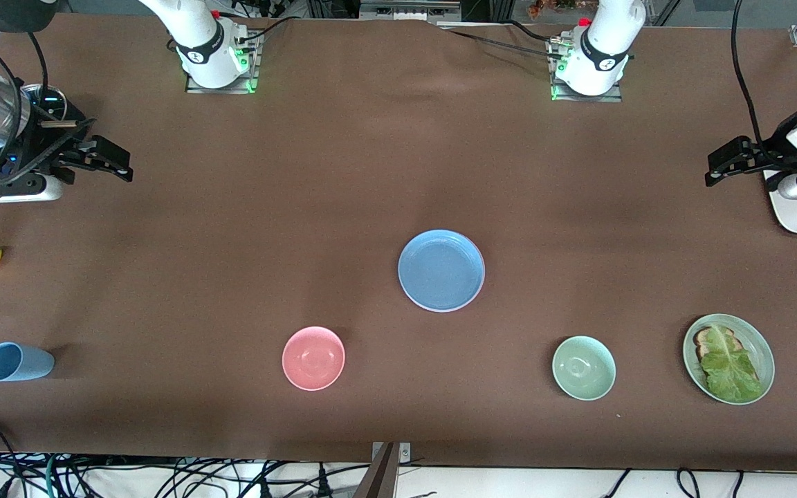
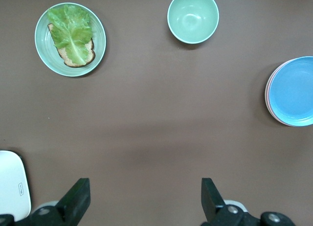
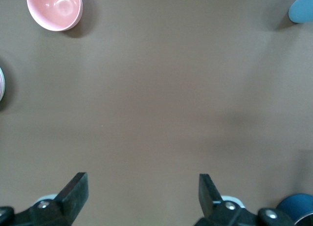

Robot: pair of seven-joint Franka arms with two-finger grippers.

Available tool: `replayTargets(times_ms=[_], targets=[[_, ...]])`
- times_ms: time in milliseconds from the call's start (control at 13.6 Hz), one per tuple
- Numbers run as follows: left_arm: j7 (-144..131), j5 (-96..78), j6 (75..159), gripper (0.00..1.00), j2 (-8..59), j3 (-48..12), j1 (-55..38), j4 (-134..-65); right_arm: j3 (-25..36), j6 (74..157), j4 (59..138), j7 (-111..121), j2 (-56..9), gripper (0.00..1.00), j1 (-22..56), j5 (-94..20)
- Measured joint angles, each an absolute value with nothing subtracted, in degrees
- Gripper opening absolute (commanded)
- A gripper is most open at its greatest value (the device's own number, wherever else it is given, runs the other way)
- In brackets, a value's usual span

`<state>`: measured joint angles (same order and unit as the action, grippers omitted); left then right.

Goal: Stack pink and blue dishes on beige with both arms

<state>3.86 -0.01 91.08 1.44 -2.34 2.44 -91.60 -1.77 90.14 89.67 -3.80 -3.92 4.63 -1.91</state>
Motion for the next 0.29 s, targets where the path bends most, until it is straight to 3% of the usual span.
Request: replayTargets(times_ms=[295], targets=[[3.86, -0.01, 91.08, 1.00, 1.44, -2.34, 2.44, -91.60, -1.75, 89.49, 89.46, -3.80, -3.99, 1.00, 4.62, -1.89]])
